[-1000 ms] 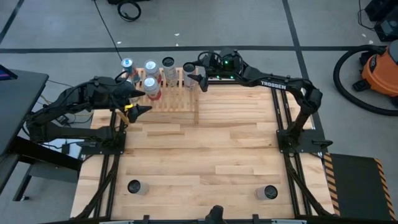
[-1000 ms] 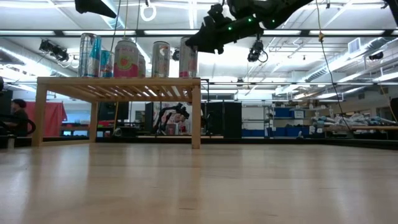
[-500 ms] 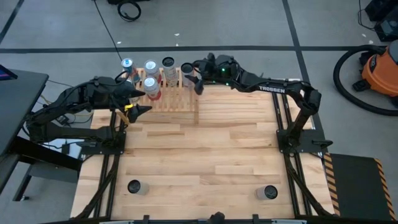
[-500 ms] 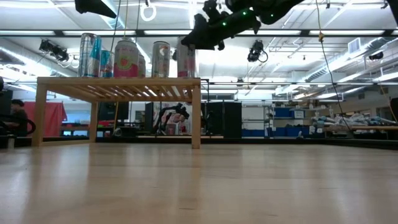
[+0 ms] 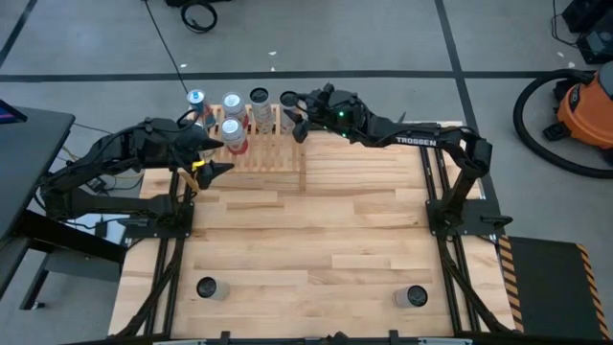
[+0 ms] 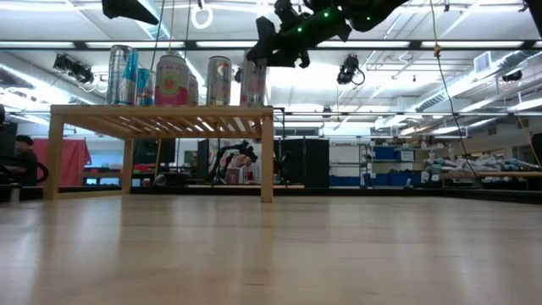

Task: Place canned beverage on shelf
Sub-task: Put the top white and pink soda can on the shelf

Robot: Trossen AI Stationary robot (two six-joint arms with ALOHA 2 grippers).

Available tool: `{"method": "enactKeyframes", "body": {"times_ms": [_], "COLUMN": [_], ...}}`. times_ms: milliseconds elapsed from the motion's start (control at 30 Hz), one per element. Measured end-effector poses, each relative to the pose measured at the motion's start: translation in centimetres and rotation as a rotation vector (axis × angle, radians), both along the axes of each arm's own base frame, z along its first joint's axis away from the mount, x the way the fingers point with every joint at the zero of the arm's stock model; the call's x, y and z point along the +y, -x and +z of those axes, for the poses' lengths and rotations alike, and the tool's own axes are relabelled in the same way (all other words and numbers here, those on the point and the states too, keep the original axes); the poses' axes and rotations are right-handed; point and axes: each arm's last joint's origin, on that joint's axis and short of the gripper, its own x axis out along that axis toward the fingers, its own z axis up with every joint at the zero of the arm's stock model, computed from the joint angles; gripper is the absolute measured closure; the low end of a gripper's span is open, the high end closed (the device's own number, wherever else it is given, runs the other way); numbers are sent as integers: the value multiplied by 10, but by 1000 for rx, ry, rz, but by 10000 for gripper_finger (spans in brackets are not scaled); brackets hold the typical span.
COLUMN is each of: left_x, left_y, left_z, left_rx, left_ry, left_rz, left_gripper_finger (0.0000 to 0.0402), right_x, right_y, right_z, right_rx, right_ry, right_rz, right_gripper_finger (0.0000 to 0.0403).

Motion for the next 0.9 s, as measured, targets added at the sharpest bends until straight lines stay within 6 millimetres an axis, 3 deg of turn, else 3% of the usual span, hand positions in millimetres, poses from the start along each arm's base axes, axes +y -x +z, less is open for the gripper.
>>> {"method": "enactKeyframes", "body": {"times_ms": [467, 900], "left_x": [0, 0], "left_y": [0, 0], "left_z": [0, 0], "left_rx": [1, 2], "left_ry": [-4, -5], "left_rz": [-1, -2], "left_gripper_finger": [12, 12], "right_x": [7, 7], "right_y": [-9, -10], "right_z": [-10, -10], "right_rx": [22, -9], "right_ry": [18, -23], "right_rz": [-137, -103], "right_gripper_finger": [134, 133]}}
